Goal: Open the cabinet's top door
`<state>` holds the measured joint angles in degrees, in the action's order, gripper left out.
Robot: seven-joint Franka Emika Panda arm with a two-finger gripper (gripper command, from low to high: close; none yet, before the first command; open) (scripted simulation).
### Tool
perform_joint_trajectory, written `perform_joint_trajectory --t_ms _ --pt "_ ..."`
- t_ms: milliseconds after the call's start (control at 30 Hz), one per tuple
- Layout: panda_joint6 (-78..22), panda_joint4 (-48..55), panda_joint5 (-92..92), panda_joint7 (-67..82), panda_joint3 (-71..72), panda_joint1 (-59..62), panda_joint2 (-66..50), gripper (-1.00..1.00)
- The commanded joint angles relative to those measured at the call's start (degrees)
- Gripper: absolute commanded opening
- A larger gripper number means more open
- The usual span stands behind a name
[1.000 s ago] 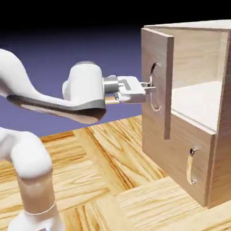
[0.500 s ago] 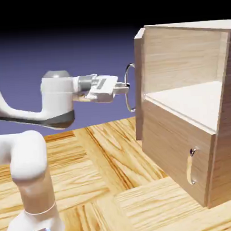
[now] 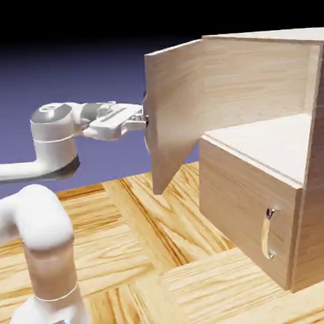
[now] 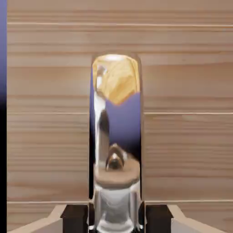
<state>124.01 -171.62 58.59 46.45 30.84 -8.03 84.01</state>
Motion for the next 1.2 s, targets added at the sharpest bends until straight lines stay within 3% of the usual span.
perform_joint_trajectory --t_ms 0,333,1167 --pt "-2.23 0.76 -2.15 0.18 2.08 -0.60 -0.32 -1.00" --pt "-25.37 15.80 -20.35 0.15 22.68 3.14 -7.29 -1.00" --pt "-66.59 67.70 -35.77 5.94 48.19 43.61 -10.60 -1.00"
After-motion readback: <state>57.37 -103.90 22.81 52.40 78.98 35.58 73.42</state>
